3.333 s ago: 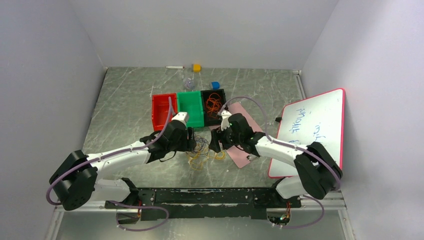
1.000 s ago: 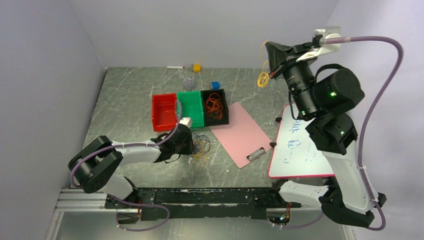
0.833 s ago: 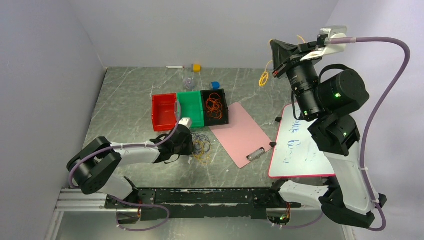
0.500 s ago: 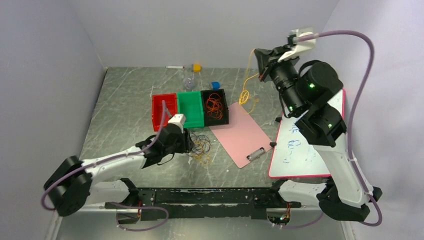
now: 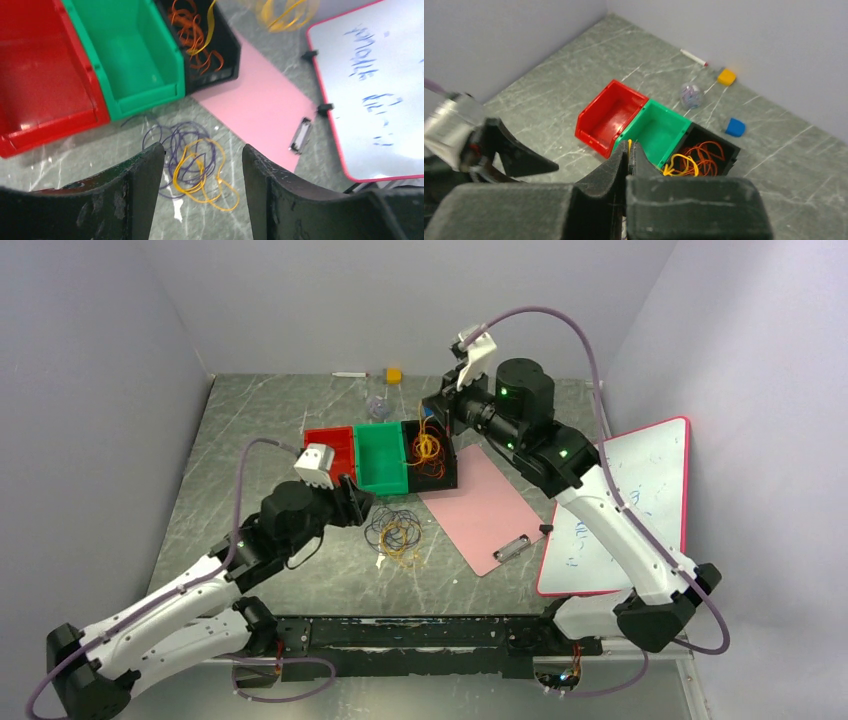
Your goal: Untangle the cables
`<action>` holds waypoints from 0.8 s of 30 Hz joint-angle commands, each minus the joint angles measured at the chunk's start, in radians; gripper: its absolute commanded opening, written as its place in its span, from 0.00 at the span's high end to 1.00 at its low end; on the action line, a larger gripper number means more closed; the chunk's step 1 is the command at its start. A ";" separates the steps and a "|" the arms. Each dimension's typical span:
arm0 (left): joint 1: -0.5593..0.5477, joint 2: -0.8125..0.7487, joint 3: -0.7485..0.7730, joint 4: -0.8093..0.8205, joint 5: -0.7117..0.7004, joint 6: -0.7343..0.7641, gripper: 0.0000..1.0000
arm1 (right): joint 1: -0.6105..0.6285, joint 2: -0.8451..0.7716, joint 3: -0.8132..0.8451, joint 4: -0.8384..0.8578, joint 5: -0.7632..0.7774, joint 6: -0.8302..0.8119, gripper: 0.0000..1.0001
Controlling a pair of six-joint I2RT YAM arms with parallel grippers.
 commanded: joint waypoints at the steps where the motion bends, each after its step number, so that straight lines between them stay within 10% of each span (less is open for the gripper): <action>1: 0.003 -0.069 0.088 0.006 0.035 0.085 0.36 | 0.004 0.001 -0.022 0.084 -0.071 0.062 1.00; 24: 0.003 0.206 0.483 0.124 0.424 0.474 0.27 | 0.004 -0.011 -0.002 0.017 -0.334 0.128 1.00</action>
